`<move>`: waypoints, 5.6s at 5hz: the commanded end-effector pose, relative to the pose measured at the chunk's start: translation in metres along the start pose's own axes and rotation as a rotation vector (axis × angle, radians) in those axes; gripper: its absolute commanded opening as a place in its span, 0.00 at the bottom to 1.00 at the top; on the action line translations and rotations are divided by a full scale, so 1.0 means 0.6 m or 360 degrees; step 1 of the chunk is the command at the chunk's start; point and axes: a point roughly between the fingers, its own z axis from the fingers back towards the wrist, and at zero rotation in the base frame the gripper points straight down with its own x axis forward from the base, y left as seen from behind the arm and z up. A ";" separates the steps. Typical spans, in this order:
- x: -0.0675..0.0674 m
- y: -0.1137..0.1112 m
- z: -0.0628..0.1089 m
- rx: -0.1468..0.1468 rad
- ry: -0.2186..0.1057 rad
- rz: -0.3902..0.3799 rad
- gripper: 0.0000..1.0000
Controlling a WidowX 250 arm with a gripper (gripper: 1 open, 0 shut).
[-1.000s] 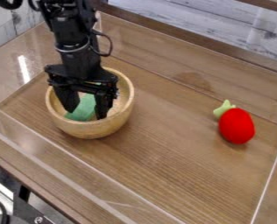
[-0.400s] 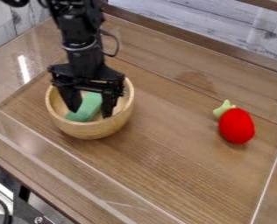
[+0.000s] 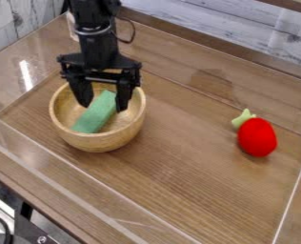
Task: Put the green object in the brown bowl
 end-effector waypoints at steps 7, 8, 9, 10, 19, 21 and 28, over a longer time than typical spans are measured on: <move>0.017 0.011 0.074 -0.0006 -0.0066 -0.0034 1.00; 0.022 -0.001 0.087 -0.0004 -0.0081 -0.0053 1.00; 0.026 -0.013 0.097 -0.0005 -0.0091 -0.0074 1.00; 0.036 -0.020 0.114 -0.0004 -0.0097 -0.0051 1.00; 0.031 -0.115 0.098 -0.0035 -0.0073 -0.0281 1.00; 0.039 -0.115 0.095 -0.0035 -0.0058 -0.0359 1.00; -0.026 -0.276 0.055 -0.0022 -0.0090 -0.0646 1.00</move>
